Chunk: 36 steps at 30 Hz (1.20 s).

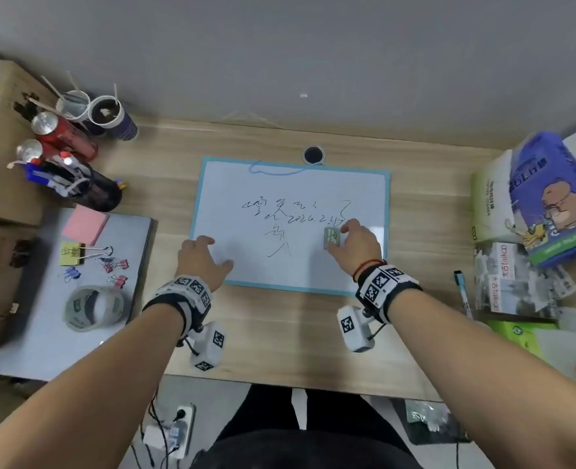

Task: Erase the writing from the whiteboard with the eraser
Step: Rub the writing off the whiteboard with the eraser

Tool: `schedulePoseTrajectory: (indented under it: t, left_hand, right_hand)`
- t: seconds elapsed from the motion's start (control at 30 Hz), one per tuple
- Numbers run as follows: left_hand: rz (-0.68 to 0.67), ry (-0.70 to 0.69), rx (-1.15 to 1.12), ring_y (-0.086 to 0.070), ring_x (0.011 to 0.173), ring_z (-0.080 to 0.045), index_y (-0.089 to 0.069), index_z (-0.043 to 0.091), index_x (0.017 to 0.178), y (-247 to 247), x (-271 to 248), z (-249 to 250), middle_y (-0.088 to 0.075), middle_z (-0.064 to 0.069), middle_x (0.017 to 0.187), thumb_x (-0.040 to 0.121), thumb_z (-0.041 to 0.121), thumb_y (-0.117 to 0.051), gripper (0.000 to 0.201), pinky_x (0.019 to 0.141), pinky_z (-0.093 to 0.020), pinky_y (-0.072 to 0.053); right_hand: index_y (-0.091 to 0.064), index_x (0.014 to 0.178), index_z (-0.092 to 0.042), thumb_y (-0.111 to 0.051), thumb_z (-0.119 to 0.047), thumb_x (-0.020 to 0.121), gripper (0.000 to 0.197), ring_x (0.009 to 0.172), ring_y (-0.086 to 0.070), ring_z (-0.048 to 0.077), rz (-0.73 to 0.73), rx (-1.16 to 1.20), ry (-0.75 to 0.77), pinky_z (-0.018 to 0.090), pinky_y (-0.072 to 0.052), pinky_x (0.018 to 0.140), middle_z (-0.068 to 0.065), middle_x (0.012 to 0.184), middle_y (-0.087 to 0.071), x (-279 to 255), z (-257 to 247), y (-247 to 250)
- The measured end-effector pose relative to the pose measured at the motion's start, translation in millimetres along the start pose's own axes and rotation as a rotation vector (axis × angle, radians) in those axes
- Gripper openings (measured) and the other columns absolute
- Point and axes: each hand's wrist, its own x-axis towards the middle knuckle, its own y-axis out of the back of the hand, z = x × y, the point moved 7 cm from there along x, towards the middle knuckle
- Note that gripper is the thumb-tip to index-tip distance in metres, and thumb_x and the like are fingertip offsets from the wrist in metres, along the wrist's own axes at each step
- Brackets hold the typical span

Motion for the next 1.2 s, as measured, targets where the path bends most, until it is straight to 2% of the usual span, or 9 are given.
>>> schedulePoseTrajectory:
  t: [0.17, 0.27, 0.4, 0.53, 0.7, 0.77, 0.9, 1.07, 1.2]
  left_hand:
    - [0.091, 0.163, 0.086, -0.034, 0.132, -0.036, -0.032, 0.014, 0.146, 6, 20, -19, -0.034, -0.017, 0.143, 0.074, 0.045, -0.075, 0.089, 0.104, -0.047, -0.038]
    - [0.073, 0.208, 0.111, -0.033, 0.133, -0.037, -0.027, 0.014, 0.149, 0, 30, -30, -0.032, -0.018, 0.144, 0.072, 0.050, -0.076, 0.098, 0.108, -0.048, -0.035]
    - [0.041, 0.206, 0.081, -0.036, 0.129, -0.037, -0.029, 0.015, 0.146, -10, 38, -28, -0.036, -0.019, 0.139, 0.071, 0.047, -0.078, 0.095, 0.104, -0.048, -0.038]
    - [0.049, 0.196, 0.089, -0.036, 0.127, -0.037, -0.029, 0.014, 0.144, -11, 44, -20, -0.037, -0.019, 0.136, 0.070, 0.045, -0.080, 0.095, 0.100, -0.046, -0.039]
    - [0.066, 0.183, 0.070, -0.038, 0.125, -0.035, -0.028, 0.013, 0.145, -6, 57, -9, -0.035, -0.017, 0.136, 0.069, 0.050, -0.080, 0.099, 0.097, -0.046, -0.041]
    - [0.071, 0.183, 0.066, -0.037, 0.125, -0.034, -0.028, 0.014, 0.145, -7, 61, -5, -0.035, -0.017, 0.136, 0.068, 0.050, -0.080, 0.100, 0.094, -0.046, -0.042]
    - [0.108, 0.202, 0.073, -0.038, 0.121, -0.033, -0.029, 0.016, 0.143, -10, 60, -4, -0.036, -0.016, 0.133, 0.066, 0.050, -0.081, 0.099, 0.086, -0.044, -0.045]
    - [0.130, 0.186, 0.087, -0.038, 0.120, -0.033, -0.029, 0.018, 0.143, -14, 61, -6, -0.036, -0.014, 0.134, 0.067, 0.052, -0.080, 0.097, 0.082, -0.044, -0.046]
    - [0.150, 0.155, 0.077, -0.039, 0.119, -0.033, -0.030, 0.020, 0.142, -15, 60, -8, -0.035, -0.013, 0.134, 0.068, 0.053, -0.079, 0.095, 0.083, -0.045, -0.046]
  right_hand:
    - [-0.045, 0.113, -0.006, -0.070, -0.032, 0.081, 0.048, 0.088, -0.059, 0.037, 0.014, -0.082, 0.026, 0.035, -0.047, 0.070, 0.017, 0.108, -0.054, 16, 6, -12]
    - [-0.046, 0.112, -0.005, -0.070, -0.032, 0.081, 0.048, 0.088, -0.059, 0.037, 0.036, -0.120, 0.039, 0.034, -0.046, 0.068, 0.018, 0.106, -0.055, 23, 7, -17]
    - [-0.049, 0.109, -0.002, -0.067, -0.024, 0.081, 0.039, 0.091, -0.059, 0.038, 0.050, -0.134, 0.027, 0.035, -0.046, 0.071, 0.019, 0.104, -0.058, 27, 6, -22]
    - [-0.055, 0.104, -0.002, -0.058, -0.014, 0.086, 0.022, 0.089, -0.060, 0.038, 0.031, -0.162, 0.038, 0.030, -0.038, 0.066, 0.020, 0.099, -0.065, 28, 5, -20]
    - [-0.060, 0.103, -0.009, -0.061, -0.019, 0.088, 0.018, 0.083, -0.063, 0.035, 0.055, 0.052, 0.027, 0.028, -0.043, 0.068, 0.013, 0.086, -0.069, 23, 10, -13]
    - [-0.056, 0.109, -0.011, -0.066, -0.022, 0.086, 0.027, 0.085, -0.062, 0.031, 0.070, 0.066, -0.007, 0.028, -0.044, 0.070, 0.009, 0.090, -0.067, 20, 15, -15]
    - [-0.053, 0.117, -0.009, -0.073, -0.016, 0.078, 0.044, 0.101, -0.054, 0.033, 0.211, -0.042, 0.064, 0.037, -0.047, 0.084, 0.017, 0.114, -0.054, 12, 10, -10]
    - [-0.065, 0.102, -0.005, -0.068, -0.009, 0.082, 0.020, 0.087, -0.060, 0.034, 0.208, -0.092, 0.101, 0.028, -0.044, 0.073, 0.015, 0.106, -0.058, 13, 1, -24]
    - [-0.068, 0.098, -0.001, -0.065, -0.009, 0.084, 0.016, 0.086, -0.062, 0.032, 0.238, -0.053, 0.039, 0.025, -0.044, 0.077, 0.015, 0.108, -0.060, 11, -2, -35]
